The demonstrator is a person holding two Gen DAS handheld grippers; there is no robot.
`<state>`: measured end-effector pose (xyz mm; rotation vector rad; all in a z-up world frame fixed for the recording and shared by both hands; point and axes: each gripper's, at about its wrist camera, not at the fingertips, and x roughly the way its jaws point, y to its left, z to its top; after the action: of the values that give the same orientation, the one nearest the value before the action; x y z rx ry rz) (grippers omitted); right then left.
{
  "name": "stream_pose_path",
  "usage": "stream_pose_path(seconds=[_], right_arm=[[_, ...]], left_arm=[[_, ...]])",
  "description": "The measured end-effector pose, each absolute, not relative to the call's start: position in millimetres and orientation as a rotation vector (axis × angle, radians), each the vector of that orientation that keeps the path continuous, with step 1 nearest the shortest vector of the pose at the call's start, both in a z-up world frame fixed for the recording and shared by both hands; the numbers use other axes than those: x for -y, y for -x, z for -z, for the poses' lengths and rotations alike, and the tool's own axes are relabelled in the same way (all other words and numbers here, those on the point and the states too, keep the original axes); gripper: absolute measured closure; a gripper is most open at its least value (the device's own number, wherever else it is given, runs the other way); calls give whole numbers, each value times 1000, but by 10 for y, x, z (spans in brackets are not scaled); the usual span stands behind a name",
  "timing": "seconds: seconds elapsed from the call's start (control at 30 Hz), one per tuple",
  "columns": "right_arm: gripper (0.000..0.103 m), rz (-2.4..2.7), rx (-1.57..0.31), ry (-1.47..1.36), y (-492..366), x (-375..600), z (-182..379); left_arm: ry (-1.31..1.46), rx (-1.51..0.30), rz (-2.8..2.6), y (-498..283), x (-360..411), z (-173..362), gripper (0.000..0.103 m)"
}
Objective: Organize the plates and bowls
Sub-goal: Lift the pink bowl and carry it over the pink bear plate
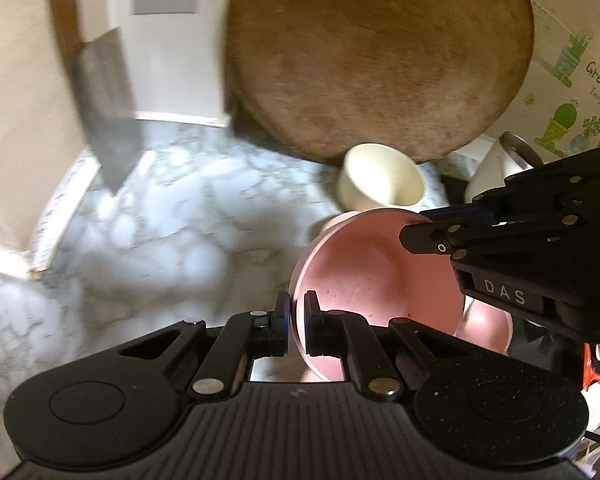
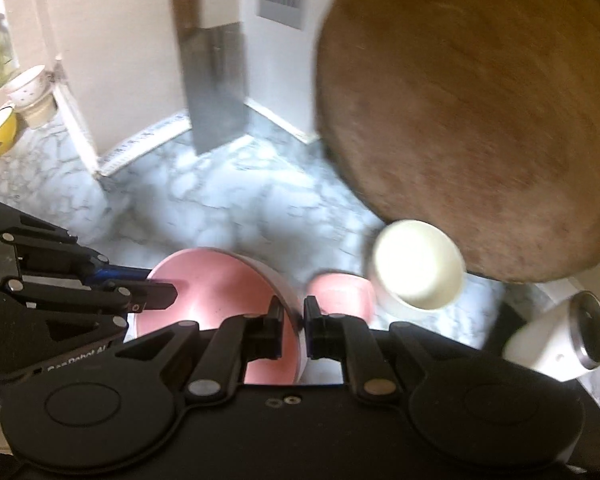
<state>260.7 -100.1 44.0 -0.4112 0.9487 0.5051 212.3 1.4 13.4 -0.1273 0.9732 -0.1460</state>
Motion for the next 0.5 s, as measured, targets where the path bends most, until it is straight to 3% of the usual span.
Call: stream_pose_path(seconds=[0.5], right_arm=[[93,-569,-1019,355,-2198,8,-95]], left_arm=[[75,-1032,89,-1803,-1147,-68,97]])
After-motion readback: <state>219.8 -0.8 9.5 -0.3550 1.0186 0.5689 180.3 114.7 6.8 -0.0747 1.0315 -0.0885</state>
